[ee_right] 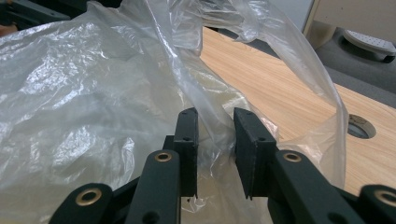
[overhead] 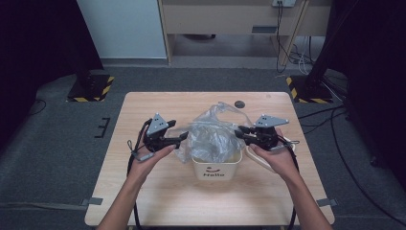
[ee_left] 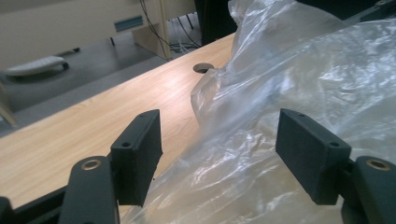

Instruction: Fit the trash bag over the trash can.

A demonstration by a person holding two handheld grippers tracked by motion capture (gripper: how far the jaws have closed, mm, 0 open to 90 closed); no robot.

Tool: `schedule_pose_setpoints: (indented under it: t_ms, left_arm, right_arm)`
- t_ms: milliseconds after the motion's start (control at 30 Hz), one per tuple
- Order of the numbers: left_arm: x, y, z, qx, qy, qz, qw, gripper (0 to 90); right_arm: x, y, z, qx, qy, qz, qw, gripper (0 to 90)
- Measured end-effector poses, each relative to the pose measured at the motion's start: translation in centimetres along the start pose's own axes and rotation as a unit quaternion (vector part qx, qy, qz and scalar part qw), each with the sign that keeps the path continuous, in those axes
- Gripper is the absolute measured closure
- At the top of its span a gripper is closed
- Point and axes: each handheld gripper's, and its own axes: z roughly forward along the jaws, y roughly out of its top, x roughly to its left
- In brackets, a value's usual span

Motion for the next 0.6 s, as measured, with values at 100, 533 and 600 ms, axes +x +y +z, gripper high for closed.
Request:
schedule_pose_setpoints:
  t_ms: [100, 533, 600]
  left_arm:
    - [0.4, -0.4, 0.6, 0.023, -0.025, -0.014, 0.9993, 29.7]
    - [-1.2, 0.1, 1.1, 0.040, -0.001, 0.054, 0.9977, 75.6]
    - [-1.3, 0.3, 1.0, 0.029, 0.003, 0.050, 0.9983, 79.5]
  right_arm:
    - [0.0, 0.0, 0.0, -0.003, 0.000, 0.004, 1.0000, 64.6]
    - [0.1, -0.1, -0.7, -0.013, 0.009, 0.006, 0.9999, 77.6]
    - [0.1, -0.1, -0.8, -0.018, 0.010, 0.012, 0.9997, 78.5]
